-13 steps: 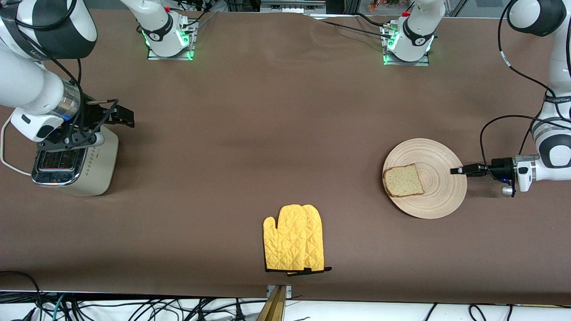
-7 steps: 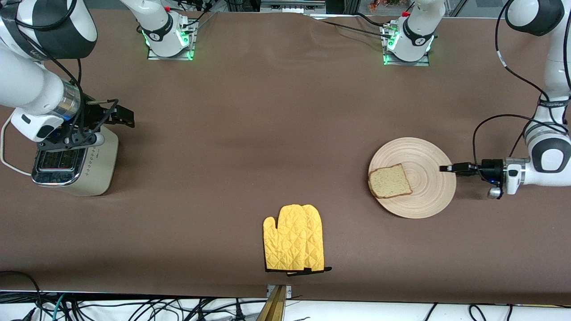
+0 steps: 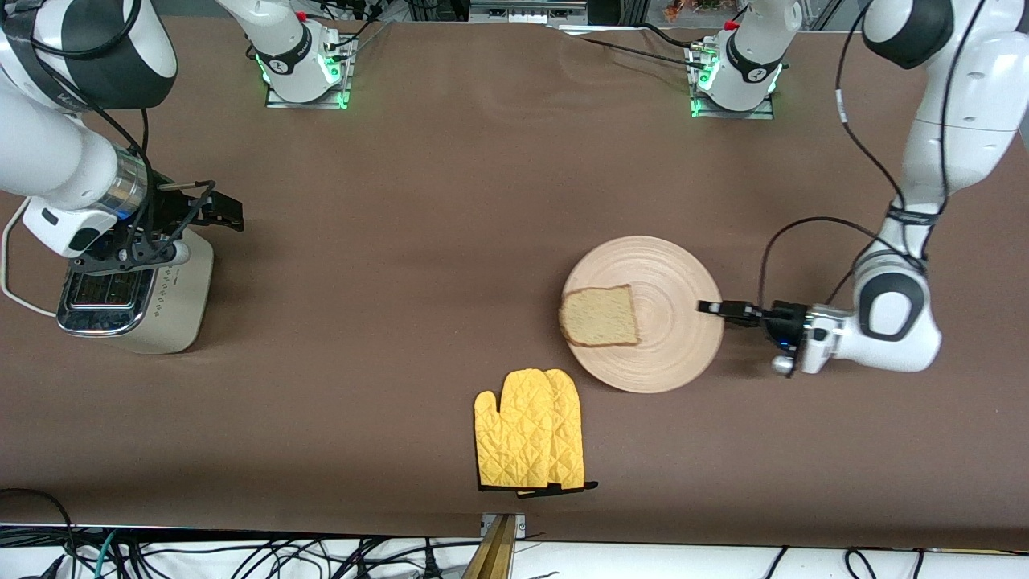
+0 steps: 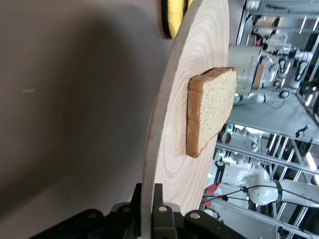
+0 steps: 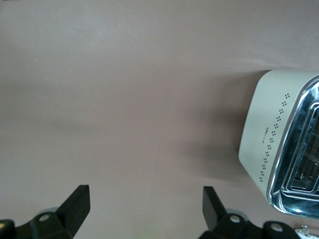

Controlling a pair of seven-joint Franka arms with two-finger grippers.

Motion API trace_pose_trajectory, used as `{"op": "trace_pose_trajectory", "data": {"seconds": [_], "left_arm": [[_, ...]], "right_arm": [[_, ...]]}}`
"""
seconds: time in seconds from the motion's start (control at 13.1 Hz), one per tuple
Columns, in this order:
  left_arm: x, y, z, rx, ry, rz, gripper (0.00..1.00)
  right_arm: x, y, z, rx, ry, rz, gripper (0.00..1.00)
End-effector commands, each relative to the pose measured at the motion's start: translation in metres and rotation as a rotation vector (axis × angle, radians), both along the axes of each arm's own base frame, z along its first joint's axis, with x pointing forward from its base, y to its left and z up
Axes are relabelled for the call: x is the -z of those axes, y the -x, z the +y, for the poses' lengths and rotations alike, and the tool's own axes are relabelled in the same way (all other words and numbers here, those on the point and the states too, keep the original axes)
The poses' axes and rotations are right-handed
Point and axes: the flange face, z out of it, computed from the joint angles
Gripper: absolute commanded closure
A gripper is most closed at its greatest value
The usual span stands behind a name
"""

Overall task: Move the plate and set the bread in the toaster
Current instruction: 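Push the wooden plate with the left gripper toward the right gripper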

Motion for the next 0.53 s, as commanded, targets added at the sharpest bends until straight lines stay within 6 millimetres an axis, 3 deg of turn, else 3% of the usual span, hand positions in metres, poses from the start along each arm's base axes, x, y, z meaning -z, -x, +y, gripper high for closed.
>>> {"op": "trace_pose_trajectory", "data": {"seconds": [0.0,0.15,0.3,0.46], "left_arm": [[0.003,0.000,-0.060,-0.007,0.021,-0.006,1.00],[0.014,0.008,-0.113,-0.029,0.015,-0.016,1.00],[0.026,0.013,-0.138,-0.026,-0.006,-0.030,1.00],[0.043,0.020,-0.148,-0.002,-0.003,-0.064,1.00]], "right_arm": [[0.000,0.001,0.000,-0.007,0.010,-0.007,0.00],[-0.001,0.001,-0.001,-0.007,0.010,-0.009,0.00],[-0.002,0.001,-0.002,-0.005,0.010,-0.012,0.00],[-0.001,0.001,-0.004,-0.002,0.010,-0.010,0.00]]}}
